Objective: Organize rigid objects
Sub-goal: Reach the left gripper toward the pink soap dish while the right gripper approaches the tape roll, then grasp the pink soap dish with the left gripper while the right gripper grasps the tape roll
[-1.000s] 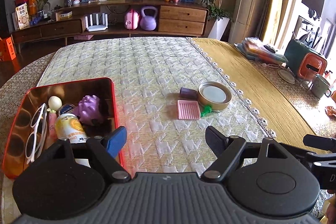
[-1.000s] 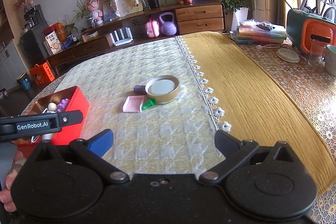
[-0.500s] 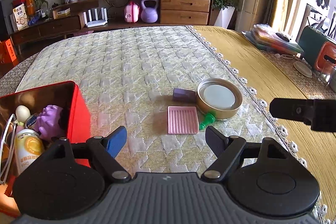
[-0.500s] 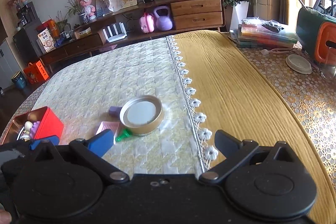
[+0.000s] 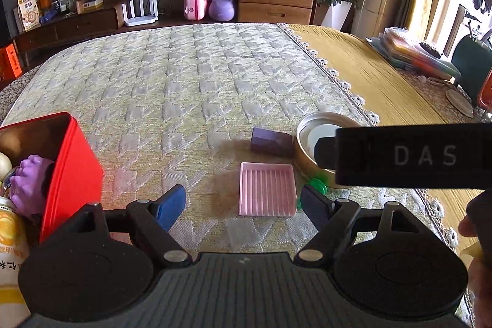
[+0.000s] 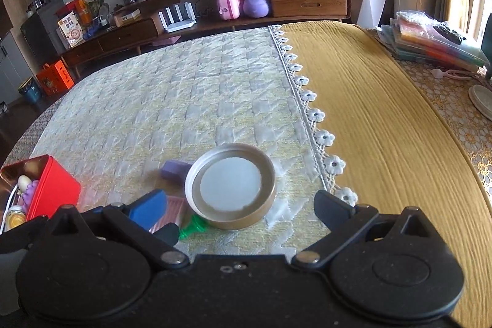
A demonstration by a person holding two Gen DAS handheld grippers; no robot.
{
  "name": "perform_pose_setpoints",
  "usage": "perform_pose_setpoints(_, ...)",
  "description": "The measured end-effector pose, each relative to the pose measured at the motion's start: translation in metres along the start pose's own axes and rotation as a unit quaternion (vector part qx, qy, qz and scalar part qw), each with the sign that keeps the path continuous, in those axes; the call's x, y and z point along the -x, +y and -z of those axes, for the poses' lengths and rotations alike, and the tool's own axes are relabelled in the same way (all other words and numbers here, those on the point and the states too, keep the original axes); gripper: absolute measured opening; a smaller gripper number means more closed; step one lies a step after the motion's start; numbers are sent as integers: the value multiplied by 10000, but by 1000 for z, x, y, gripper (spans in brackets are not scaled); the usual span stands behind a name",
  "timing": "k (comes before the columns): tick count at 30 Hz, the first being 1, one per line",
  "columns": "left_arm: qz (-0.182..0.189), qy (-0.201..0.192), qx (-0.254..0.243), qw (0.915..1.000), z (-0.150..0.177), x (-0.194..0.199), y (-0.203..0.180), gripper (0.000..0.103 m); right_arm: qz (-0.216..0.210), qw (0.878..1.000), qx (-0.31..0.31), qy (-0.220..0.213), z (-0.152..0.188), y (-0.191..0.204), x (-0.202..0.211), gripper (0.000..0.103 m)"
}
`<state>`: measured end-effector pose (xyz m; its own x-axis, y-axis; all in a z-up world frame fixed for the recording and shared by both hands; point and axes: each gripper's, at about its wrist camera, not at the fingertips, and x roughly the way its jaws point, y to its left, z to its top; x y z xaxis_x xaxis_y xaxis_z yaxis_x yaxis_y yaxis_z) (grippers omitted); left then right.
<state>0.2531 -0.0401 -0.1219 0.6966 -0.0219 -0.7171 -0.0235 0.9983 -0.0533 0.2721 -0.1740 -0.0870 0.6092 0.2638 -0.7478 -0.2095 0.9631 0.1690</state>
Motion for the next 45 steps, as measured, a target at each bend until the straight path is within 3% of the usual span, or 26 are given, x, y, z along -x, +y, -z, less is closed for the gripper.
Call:
perform_pose_setpoints(13, 82, -151, -120, 9998, 1, -5, -1, 79, 147, 9998, -61, 101, -3, 0, -28, 91)
perform_pose_setpoints(16, 107, -143, -151, 9997, 0, -5, -1, 64, 122, 9999, -93, 57, -4, -3, -27, 84)
perform_pose_setpoints(18, 50, -157, -276, 9995, 2, -5, -4, 63, 133, 9999, -92, 33, -4, -4, -27, 78)
perform_pose_setpoints(22, 28, -240, -513, 9984, 8, -2, -13, 58, 118, 9998, -128, -19, -4, -6, -25, 78)
perform_pose_setpoints(26, 100, -264, -519, 9983, 7, -1, -15, 40, 85, 9997, -213, -50, -2, -9, -22, 78)
perform_pose_setpoints(45, 212, -175, -284, 9992, 13, 36, -2, 40, 31, 9992, -386, -66, 20, -16, 33, 78)
